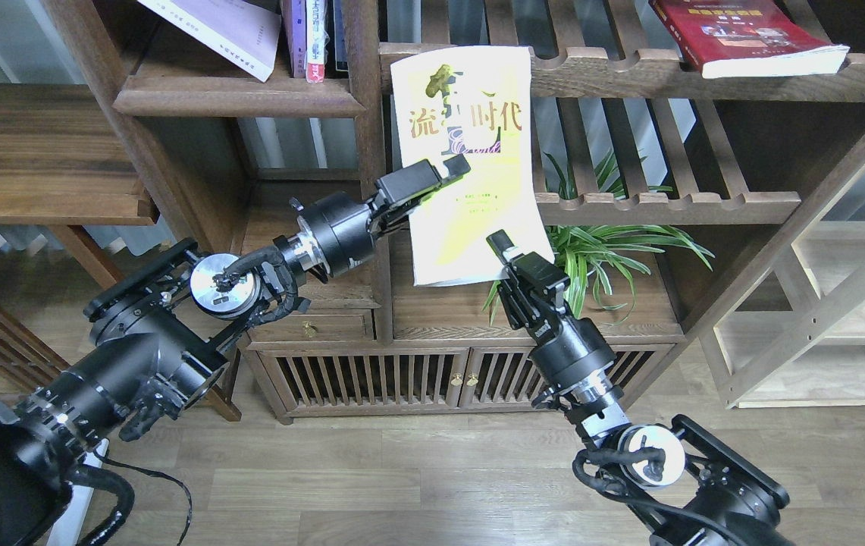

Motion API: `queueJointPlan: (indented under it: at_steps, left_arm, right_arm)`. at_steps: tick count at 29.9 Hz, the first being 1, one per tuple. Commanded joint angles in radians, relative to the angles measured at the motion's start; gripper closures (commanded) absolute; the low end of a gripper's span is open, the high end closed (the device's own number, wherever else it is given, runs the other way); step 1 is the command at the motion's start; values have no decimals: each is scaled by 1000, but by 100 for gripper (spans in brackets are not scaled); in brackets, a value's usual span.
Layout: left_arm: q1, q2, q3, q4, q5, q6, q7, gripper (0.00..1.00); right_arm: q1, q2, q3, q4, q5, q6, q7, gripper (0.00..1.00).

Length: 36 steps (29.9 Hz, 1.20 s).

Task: Organize books on shelf
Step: 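Pull the yellow-green book down and grasp it with the left gripper, then carry the yellow-green book up with the left gripper toward the upper shelf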

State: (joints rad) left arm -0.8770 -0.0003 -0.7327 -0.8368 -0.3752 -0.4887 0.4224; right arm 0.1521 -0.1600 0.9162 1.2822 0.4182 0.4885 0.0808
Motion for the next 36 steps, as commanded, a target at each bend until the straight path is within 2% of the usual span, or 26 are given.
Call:
queueJointPlan:
  at_steps: [1,8,11,14,18,22,24,29,36]
  left_arm:
    - [3,0,4,7,-27,0,1,86]
    - [3,0,-1,1,-34,0,1,96]
    - [3,0,-1,1,-34,0,-2,98]
    - [6,0,1,-4,-34,0,-8,99]
    - [6,0,1,-19,-34,0,-7,100]
    - [1,0,9,-24,-16,0,-2,100]
    - [-2,0,7,-30,-1,0,-4,100]
    - [-3,0,6,-73,93,0,1,100]
    - [-7,0,3,-234,186,0,1,100]
  right_arm:
    - [0,-6,1,0,1,0,2,97]
    - [0,-6,1,0,1,0,2,94]
    - [0,-12,3,0,1,0,4,89]
    - [0,-29,3,0,-1,0,4,77]
    - [-5,-76,9,-1,-1,0,8,51]
    - [-32,-85,49,-1,1,0,13,35]
    - [-37,-90,61,-1,1,0,14,30]
    - [-40,-102,113,-35,7,0,17,22]
    - [-39,-101,231,-77,36,0,23,21]
